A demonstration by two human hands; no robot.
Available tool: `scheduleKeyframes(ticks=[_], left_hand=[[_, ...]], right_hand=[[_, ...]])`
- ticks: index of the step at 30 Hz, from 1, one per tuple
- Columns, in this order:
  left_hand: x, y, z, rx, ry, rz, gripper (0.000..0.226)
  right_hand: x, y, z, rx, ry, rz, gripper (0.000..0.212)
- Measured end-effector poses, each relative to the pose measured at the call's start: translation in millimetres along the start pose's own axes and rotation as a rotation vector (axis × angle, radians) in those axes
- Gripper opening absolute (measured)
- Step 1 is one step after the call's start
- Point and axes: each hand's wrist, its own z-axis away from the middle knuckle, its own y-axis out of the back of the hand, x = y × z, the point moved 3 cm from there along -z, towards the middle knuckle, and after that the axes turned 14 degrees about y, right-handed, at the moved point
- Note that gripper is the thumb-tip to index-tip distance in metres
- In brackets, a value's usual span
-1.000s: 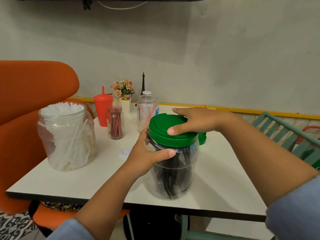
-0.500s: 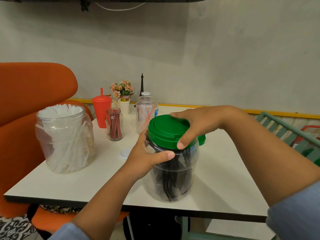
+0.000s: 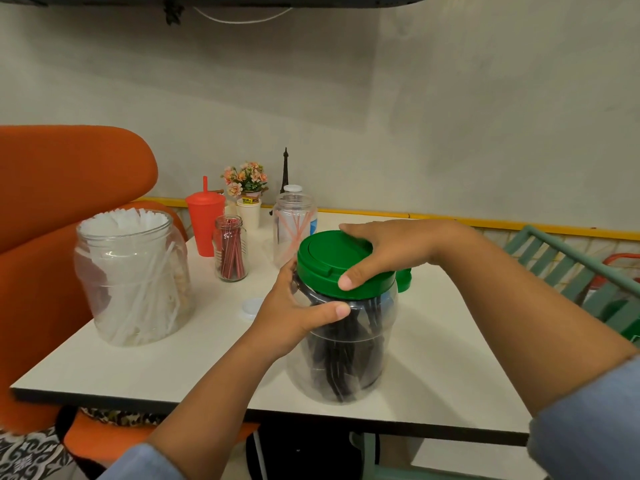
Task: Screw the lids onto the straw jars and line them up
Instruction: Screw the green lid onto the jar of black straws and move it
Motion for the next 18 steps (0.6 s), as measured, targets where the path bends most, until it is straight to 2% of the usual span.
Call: scheduleKeyframes(ticks=[5,8,12,15,18], left_hand=[[0.6,-0.3,0.5,-0.003,0.002,0.001,0.113],[2.0,-1.2,1.8,-0.006,-0.010,0.010,0.100],[3.5,-1.2,2.7,-0.001,-0.016,0.013,0.087],[3.6,-1.0,2.5,-0.001,-0.009,0.010,0.095],[1.1,0.4,0.6,0.004,-0.008,0.014,0.103]], right_hand=[[1.7,-2.2,-5.3,0.053,-0.018,0.046,0.085],[-1.9,-4.0,-8.3,0.047,-0.075,0.136,0.078],[-3.7,-2.9,-13.2,0.007,-0.139,0.202,0.081],[-0.2,3.4,-11.1,-0.047,-0.122,0.159,0.084],[-0.2,5.4,-7.5,-0.015,-0.021,0.079,0.083]])
